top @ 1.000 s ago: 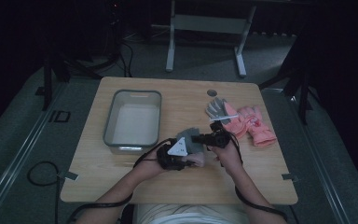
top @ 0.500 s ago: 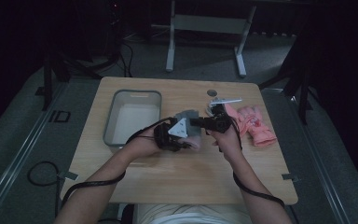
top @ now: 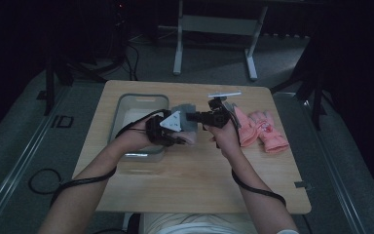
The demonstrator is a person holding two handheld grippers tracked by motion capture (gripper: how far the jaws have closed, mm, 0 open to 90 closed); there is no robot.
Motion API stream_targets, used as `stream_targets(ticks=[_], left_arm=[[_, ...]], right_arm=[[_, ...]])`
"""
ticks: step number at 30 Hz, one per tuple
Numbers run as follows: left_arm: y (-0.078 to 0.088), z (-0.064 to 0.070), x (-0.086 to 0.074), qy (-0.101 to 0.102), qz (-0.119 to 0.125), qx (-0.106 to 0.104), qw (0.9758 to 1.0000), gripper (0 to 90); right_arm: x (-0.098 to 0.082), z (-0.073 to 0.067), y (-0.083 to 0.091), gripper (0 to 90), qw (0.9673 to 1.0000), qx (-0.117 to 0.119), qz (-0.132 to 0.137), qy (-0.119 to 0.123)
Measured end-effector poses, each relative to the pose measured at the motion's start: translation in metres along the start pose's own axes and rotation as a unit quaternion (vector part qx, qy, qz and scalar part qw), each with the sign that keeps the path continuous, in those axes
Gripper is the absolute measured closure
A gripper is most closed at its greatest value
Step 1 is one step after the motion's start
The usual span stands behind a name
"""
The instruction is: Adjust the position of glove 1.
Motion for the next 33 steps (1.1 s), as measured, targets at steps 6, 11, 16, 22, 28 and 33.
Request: stream_targets(ticks=[6, 11, 16, 22, 28, 33], left_arm=[[0.015, -0.006, -0.017, 0.001, -0.012, 0.004, 0.9999, 68.8], [0.026, -0.011, -0.034, 0.006, -0.019, 0.013, 0.9997, 68.8], [0.038, -0.013, -0.053, 0.02, -0.026, 0.023, 0.9992, 68.7], [0.05, -0.013, -0.079, 0.027, -0.048, 0.02, 0.9983, 68.8], [0.062, -0.013, -0.105, 0.023, -0.067, 0.022, 0.9972, 68.7], [0.057, -0.018, -0.119, 0.019, -0.081, 0.02, 0.9964, 68.7]], right_arm=[[0.007, -0.012, -0.017, 75.3, 0.9999, 0.009, 0.0, 0.005], [0.014, -0.023, -0.035, 75.3, 0.9998, 0.018, -0.003, 0.007], [0.018, -0.036, -0.055, 75.2, 0.9996, 0.024, -0.007, 0.014], [0.018, -0.051, -0.083, 75.3, 0.9991, 0.031, -0.021, 0.019], [0.017, -0.064, -0.108, 75.3, 0.9985, 0.047, -0.028, 0.009], [0.015, -0.063, -0.124, 75.3, 0.9984, 0.041, -0.036, 0.012]])
Point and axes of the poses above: each handheld gripper's, and its own axes: y roughly backward along the jaws, x roughly out of its top, z roughly to its right, the point moved 10 cm from there along -y, roughly forward along the jaws, and after that the axes turned 6 degrees about -y, right-handed, at the moved point
